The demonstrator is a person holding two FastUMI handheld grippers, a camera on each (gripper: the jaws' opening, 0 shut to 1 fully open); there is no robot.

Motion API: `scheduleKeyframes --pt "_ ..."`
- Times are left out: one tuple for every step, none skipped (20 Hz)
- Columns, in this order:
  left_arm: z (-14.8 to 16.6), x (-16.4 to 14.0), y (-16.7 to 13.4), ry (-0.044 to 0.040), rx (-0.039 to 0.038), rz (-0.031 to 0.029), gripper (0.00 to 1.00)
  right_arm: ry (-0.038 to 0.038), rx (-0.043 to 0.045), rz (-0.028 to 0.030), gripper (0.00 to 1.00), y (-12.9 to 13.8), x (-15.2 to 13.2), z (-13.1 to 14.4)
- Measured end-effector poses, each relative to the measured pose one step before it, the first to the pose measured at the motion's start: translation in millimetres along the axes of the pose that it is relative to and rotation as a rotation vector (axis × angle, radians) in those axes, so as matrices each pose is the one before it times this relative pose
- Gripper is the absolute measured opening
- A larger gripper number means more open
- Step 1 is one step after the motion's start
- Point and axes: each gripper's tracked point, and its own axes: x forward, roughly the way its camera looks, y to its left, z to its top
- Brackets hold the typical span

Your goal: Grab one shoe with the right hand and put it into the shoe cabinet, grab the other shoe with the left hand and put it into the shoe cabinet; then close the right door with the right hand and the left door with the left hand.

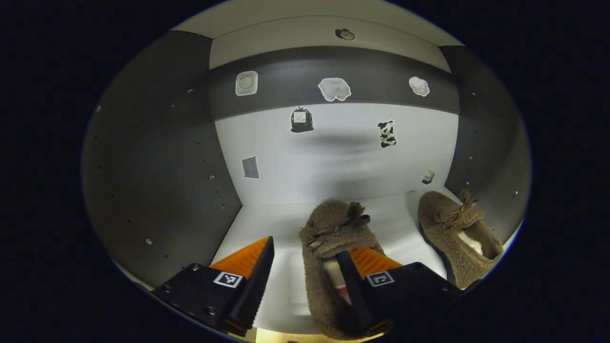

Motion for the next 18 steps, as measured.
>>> scheduleKeyframes --pt "0.51 -5.90 -0.20 -0.00192 -0.01237 -0.00902 0.84 0.00115 -0.00301 0.00890 0.57 1.91 0.38 -0.90" --pt "0.21 -6.29 -0.55 -0.00470 -0.01059 -0.01089 0.87 0.00212 -0.00307 0.00945 0.57 3.06 0.97 0.22" --pt "0.91 -7.60 -0.68 -0.00378 -0.00847 -0.00815 0.89 0.00093 -0.00304 0.01122 0.57 1.88 0.01 -0.75" --pt "2.26 -8.13 -0.48 -0.01064 -0.00436 -0.00942 0.89 0.00081 -0.00414 0.01087 0.57 2.95 0.89 0.70" --pt "5.57 -7.81 -0.74 -0.02148 0.00076 -0.00902 0.91 -0.00044 -0.00427 0.00986 0.57 1.78 0.21 0.23" --pt "5.00 -8.88 -0.29 -0.01973 0.00255 -0.00848 0.90 0.00011 -0.00429 0.01120 0.57 2.75 1.14 0.36" --pt "6.42 -9.99 -1.38 -0.02112 0.00200 -0.01048 0.89 0.00040 -0.00319 0.01175 0.57 2.79 0.32 0.33" --pt "4.57 -10.96 -1.43 -0.01776 -0.00214 -0.01083 0.89 0.00212 -0.00337 0.01238 0.57 3.12 0.85 0.16" --pt "5.80 -11.67 -1.28 -0.02083 -0.00182 -0.01126 0.89 0.00238 -0.00357 0.01377 0.57 3.35 1.19 -0.34" --pt "6.35 -12.27 -2.12 -0.02489 -0.00089 -0.01054 0.89 0.00253 -0.00531 0.01485 0.57 3.41 1.49 0.31" --pt "6.04 -12.71 -2.22 -0.02474 0.00087 -0.01274 0.89 0.00224 -0.00713 0.01452 0.57 3.68 1.29 -0.22" --pt "4.77 -13.48 -2.73 -0.02043 0.00158 -0.01218 0.89 0.00307 -0.00765 0.01626 0.57 4.35 2.26 0.14" --pt "4.30 -12.48 -4.28 -0.01739 0.00120 -0.01561 0.88 0.00173 -0.00655 0.01895 0.57 4.92 1.04 1.46" --pt "4.11 -12.20 -4.54 -0.01485 -0.00245 -0.01651 0.89 0.00116 -0.00530 0.02165 0.57 5.96 2.03 0.95" --pt "2.63 -12.36 -4.60 -0.01523 0.00211 -0.01742 0.89 0.00277 -0.00607 0.02354 0.57 6.51 2.72 0.88" --pt "3.21 -12.42 -3.87 -0.01298 0.00312 -0.01318 0.89 0.00138 -0.00810 0.02283 0.57 6.51 2.38 1.45" --pt "1.48 -13.20 -3.99 -0.00952 0.00690 -0.01189 0.89 -0.00177 -0.00962 0.02301 0.57 6.50 1.81 2.28" --pt "3.02 -13.46 -3.22 -0.01395 0.00810 -0.00889 0.89 -0.00268 -0.01029 0.02309 0.58 6.19 2.81 1.67"
